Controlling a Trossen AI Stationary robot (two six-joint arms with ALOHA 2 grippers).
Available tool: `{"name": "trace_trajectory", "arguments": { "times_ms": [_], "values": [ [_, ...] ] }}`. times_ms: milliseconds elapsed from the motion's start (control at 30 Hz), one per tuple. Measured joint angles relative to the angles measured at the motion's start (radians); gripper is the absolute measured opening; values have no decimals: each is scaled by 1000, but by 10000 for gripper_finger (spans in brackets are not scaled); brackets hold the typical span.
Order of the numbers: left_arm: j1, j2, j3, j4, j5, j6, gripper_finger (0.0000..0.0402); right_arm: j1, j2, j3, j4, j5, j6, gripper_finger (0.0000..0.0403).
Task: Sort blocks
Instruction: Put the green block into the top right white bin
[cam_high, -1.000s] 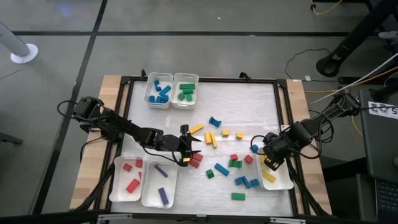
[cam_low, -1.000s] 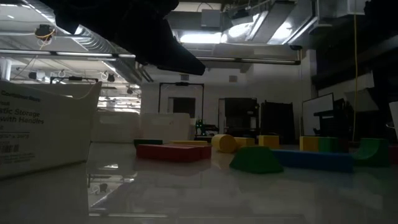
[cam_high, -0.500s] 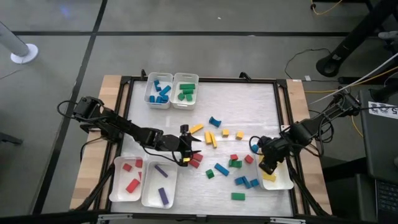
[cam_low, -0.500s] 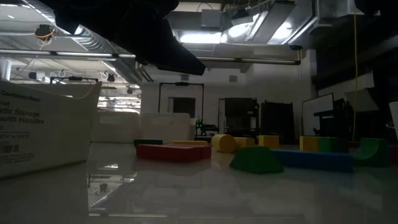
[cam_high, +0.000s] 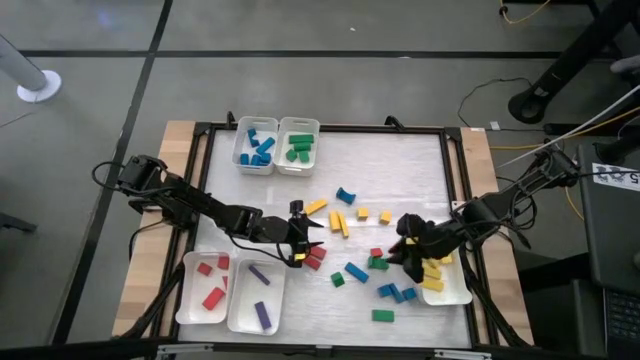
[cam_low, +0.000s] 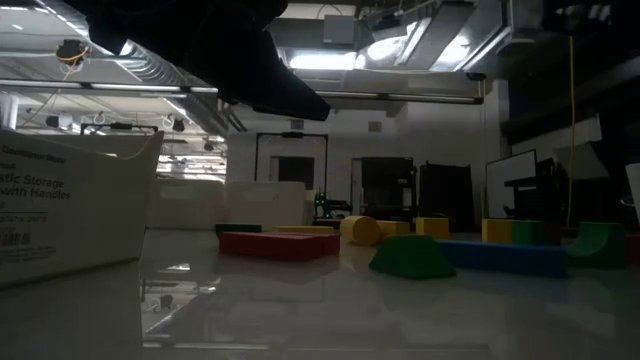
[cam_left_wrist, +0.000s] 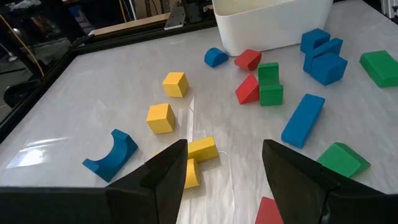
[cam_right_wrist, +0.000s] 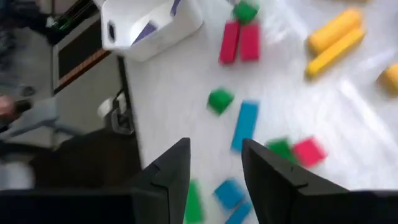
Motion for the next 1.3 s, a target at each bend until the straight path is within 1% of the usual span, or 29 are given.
{"name": "trace_trajectory", "arguments": {
  "times_ms": [67, 167, 367, 433, 633, 767, 933, 1100, 1200, 1300],
  "values": [
    [0, 0, 0, -2, 0, 0, 196, 0, 21, 0, 26, 43, -38, 143],
    [0, 0, 0, -6, 0, 0, 196, 0, 61, 0, 31, 85, -42, 143],
    [0, 0, 0, -28, 0, 0, 196, 0, 157, 0, 27, 86, -43, 143],
    [0, 0, 0, -27, 0, 0, 196, 0, 198, 0, 27, 84, -73, 143],
    [0, 0, 0, -28, 0, 0, 196, 0, 322, 0, 17, 17, -275, 143],
    [0, 0, 0, -33, 0, 0, 196, 0, 400, 0, 3, 5, -328, 143],
    [0, 0, 0, -51, 0, 0, 196, -3, 456, 0, -3, -15, -331, 143],
    [0, 0, 0, -51, 0, 0, 196, -36, 471, 0, -3, -69, -321, 144],
    [0, 0, 0, -50, 0, 0, 196, -62, 471, 0, -3, -74, -319, 159],
    [0, 0, 0, -51, 0, 0, 196, -86, 471, 0, -3, -74, -318, 186]
  ]
}}
